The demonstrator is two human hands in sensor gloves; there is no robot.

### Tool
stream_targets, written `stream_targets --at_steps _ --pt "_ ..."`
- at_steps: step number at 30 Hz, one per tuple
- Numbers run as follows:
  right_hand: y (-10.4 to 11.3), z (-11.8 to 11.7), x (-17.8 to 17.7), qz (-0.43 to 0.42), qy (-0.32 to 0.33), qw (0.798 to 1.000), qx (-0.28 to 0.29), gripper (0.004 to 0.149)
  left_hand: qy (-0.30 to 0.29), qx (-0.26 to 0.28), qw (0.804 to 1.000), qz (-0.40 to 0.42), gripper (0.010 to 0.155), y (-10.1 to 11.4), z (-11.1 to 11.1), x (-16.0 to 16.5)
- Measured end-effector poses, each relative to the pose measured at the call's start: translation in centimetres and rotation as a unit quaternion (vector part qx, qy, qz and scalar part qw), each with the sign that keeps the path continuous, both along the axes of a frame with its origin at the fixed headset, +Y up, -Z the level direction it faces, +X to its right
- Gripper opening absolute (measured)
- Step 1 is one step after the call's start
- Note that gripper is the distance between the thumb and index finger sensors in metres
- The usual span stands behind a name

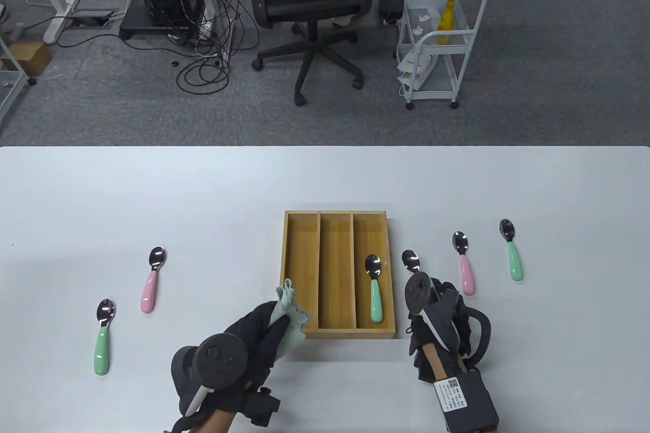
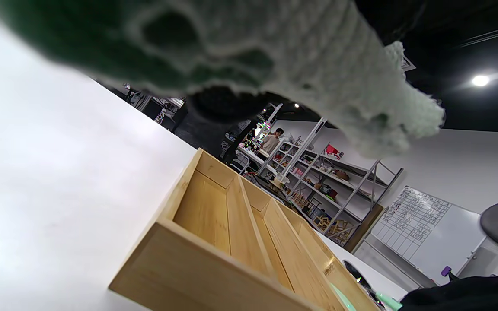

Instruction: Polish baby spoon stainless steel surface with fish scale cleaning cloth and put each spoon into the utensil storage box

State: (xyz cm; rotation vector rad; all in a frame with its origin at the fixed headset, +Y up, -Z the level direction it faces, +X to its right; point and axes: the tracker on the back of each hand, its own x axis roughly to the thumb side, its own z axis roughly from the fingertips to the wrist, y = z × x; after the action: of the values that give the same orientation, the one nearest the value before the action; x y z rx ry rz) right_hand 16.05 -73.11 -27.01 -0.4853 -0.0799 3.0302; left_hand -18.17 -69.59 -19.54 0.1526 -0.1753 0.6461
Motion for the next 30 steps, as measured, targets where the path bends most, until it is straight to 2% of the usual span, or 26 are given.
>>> stream_targets --at_steps 10,16,19,24,30 --pt "1.9 4.2 -0.9 -0.068 0.114 0.990 0.050 0.052 -0.017 -0.037 0.997 0.061 0.046 -0.7 -0.3 -0.4" --pt "2.8 6.0 -3.2 -0.075 0.229 0.967 0.085 0.052 -0.035 -0.051 0.994 0.092 0.048 -0.8 -0.4 -0.5" --pt "3.4 6.9 -4.2 -0.074 0.262 0.957 0.104 0.052 -0.039 -0.054 0.991 0.113 0.049 -0.8 -0.3 -0.6" --pt "4.3 8.0 -4.9 -0.097 0.299 0.941 0.125 0.052 -0.049 -0.075 0.985 0.146 0.050 -1.2 -0.6 -0.8" --pt "4.6 8.7 -5.7 -0.087 0.320 0.934 0.132 0.052 -0.089 -0.099 0.973 0.190 0.050 -1.7 -0.7 -0.6"
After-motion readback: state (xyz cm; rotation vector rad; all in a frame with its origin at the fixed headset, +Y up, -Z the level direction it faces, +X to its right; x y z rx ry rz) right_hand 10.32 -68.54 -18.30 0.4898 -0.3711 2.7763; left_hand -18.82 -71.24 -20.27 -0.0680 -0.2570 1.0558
